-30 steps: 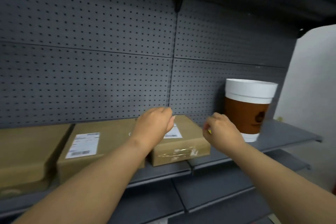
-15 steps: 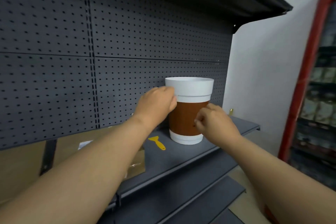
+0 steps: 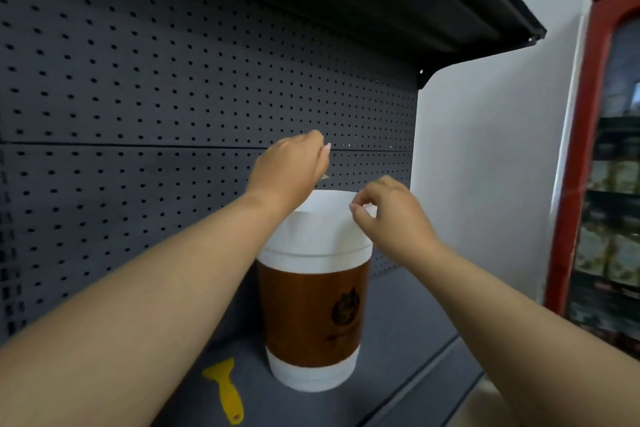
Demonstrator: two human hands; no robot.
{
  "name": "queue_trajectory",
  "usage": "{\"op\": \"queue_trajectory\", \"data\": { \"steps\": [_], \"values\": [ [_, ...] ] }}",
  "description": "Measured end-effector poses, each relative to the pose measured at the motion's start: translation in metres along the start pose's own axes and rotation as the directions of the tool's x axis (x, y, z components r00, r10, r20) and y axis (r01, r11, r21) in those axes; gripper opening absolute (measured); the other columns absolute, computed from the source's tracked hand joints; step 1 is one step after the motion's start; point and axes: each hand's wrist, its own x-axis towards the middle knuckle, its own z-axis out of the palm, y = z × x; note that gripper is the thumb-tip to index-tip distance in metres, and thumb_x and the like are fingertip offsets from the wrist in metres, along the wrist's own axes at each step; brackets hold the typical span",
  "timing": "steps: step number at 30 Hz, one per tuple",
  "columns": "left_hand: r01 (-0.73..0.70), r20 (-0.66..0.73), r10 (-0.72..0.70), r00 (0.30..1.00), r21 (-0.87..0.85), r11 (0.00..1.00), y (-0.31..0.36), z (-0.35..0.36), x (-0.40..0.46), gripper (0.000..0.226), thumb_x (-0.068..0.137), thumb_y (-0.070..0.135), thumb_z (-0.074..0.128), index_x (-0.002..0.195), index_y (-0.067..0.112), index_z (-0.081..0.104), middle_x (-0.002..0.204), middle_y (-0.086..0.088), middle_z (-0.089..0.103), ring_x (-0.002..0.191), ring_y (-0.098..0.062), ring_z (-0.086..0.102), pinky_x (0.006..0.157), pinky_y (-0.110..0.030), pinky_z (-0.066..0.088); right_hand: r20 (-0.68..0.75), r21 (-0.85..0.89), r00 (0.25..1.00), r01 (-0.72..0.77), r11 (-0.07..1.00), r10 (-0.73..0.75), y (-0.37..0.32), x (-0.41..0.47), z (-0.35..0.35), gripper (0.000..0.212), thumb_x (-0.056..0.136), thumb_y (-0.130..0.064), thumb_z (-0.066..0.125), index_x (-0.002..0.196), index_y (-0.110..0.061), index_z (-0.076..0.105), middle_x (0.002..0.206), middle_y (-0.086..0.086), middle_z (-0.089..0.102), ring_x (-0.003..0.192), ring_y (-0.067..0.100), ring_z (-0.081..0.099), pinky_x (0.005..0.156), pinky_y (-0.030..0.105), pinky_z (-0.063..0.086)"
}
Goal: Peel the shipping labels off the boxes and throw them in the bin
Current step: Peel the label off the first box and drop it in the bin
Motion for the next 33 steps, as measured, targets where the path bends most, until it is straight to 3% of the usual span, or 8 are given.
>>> {"op": "queue_trajectory", "data": {
  "steps": [3, 6, 11, 16, 21, 25, 28, 33],
  "values": [
    [0.019, 0.002, -0.019, 1.0, 0.01, 1.0, -0.005, 0.033, 0.015, 0.032, 0.099, 0.028, 0.031, 0.071, 0.013, 0.035, 0.054, 0.01, 0.03, 0.05, -0.014, 0.029, 0.044, -0.028, 0.014, 0.006, 0.038, 1.0, 0.028, 0.999, -0.028, 0.023, 0.023, 0.012, 0.012, 0.089, -0.025, 0.054, 0.088, -0.018, 0.062, 0.092, -0.006, 0.049, 0.097, 0.012, 0.046, 0.078, 0.027, 0.039],
    [0.065, 0.03, -0.066, 0.997, 0.031, 0.997, -0.008, 0.056, 0.024, 0.033, 0.099, 0.031, 0.029, 0.071, 0.014, 0.036, 0.055, 0.011, 0.032, 0.056, -0.018, 0.034, 0.044, -0.029, 0.016, 0.016, 0.086, 0.998, 0.056, 0.995, -0.058, 0.043, 0.045, 0.02, 0.01, 0.088, -0.026, 0.054, 0.087, -0.019, 0.061, 0.091, -0.008, 0.047, 0.096, 0.01, 0.044, 0.078, 0.027, 0.039],
    [0.151, 0.23, -0.161, 0.96, 0.059, 0.987, -0.012, 0.074, 0.034, 0.04, 0.098, 0.04, 0.026, 0.062, 0.023, 0.028, 0.063, 0.006, 0.039, 0.059, -0.016, 0.038, 0.051, -0.032, 0.026, 0.079, 0.11, 0.987, 0.132, 0.985, -0.141, 0.067, 0.08, 0.024, 0.012, 0.089, -0.029, 0.055, 0.09, -0.018, 0.061, 0.094, -0.004, 0.05, 0.095, 0.012, 0.044, 0.077, 0.027, 0.038],
    [0.305, 0.541, -0.305, 0.784, 0.093, 0.948, -0.015, 0.069, 0.04, 0.028, 0.094, 0.032, 0.031, 0.067, 0.023, 0.032, 0.076, 0.003, 0.041, 0.065, -0.012, 0.038, 0.057, -0.031, 0.029, 0.141, 0.174, 0.966, 0.192, 0.966, -0.217, 0.076, 0.104, 0.027, 0.012, 0.09, -0.028, 0.053, 0.091, -0.018, 0.059, 0.093, -0.005, 0.047, 0.091, 0.012, 0.044, 0.075, 0.026, 0.035],
    [0.369, 0.673, -0.37, 0.64, 0.153, 0.917, -0.009, 0.064, 0.038, 0.022, 0.091, 0.027, 0.032, 0.069, 0.024, 0.032, 0.082, 0.006, 0.04, 0.072, -0.011, 0.038, 0.064, -0.03, 0.033, 0.187, 0.237, 0.947, 0.216, 0.947, -0.262, 0.082, 0.115, 0.034, 0.014, 0.091, -0.019, 0.047, 0.098, -0.016, 0.059, 0.097, -0.005, 0.045, 0.092, 0.014, 0.044, 0.076, 0.026, 0.033],
    [0.306, 0.699, -0.382, 0.605, 0.238, 0.922, -0.008, 0.065, 0.038, 0.013, 0.09, 0.018, 0.037, 0.077, 0.019, 0.037, 0.084, -0.001, 0.045, 0.074, -0.018, 0.039, 0.063, -0.031, 0.032, 0.21, 0.264, 0.934, 0.23, 0.937, -0.288, 0.084, 0.119, 0.041, 0.02, 0.09, -0.013, 0.042, 0.102, -0.014, 0.059, 0.095, -0.005, 0.044, 0.089, 0.013, 0.043, 0.075, 0.024, 0.03],
    [0.258, 0.727, -0.378, 0.573, 0.278, 0.925, -0.012, 0.062, 0.036, 0.009, 0.091, 0.015, 0.041, 0.088, 0.023, 0.043, 0.079, 0.007, 0.044, 0.067, -0.012, 0.039, 0.058, -0.027, 0.03, 0.226, 0.275, 0.928, 0.232, 0.933, -0.297, 0.085, 0.122, 0.046, 0.021, 0.09, -0.013, 0.042, 0.103, -0.014, 0.059, 0.097, -0.005, 0.045, 0.091, 0.013, 0.044, 0.077, 0.025, 0.032],
    [0.208, 0.727, -0.331, 0.602, 0.257, 0.944, -0.017, 0.063, 0.034, 0.023, 0.084, 0.027, 0.062, 0.072, 0.034, 0.044, 0.079, 0.015, 0.046, 0.071, -0.007, 0.045, 0.057, -0.022, 0.032, 0.251, 0.298, 0.919, 0.225, 0.928, -0.303, 0.089, 0.125, 0.054, 0.02, 0.089, -0.014, 0.043, 0.101, -0.016, 0.059, 0.099, -0.006, 0.047, 0.092, 0.013, 0.047, 0.077, 0.024, 0.034]
  ]
}}
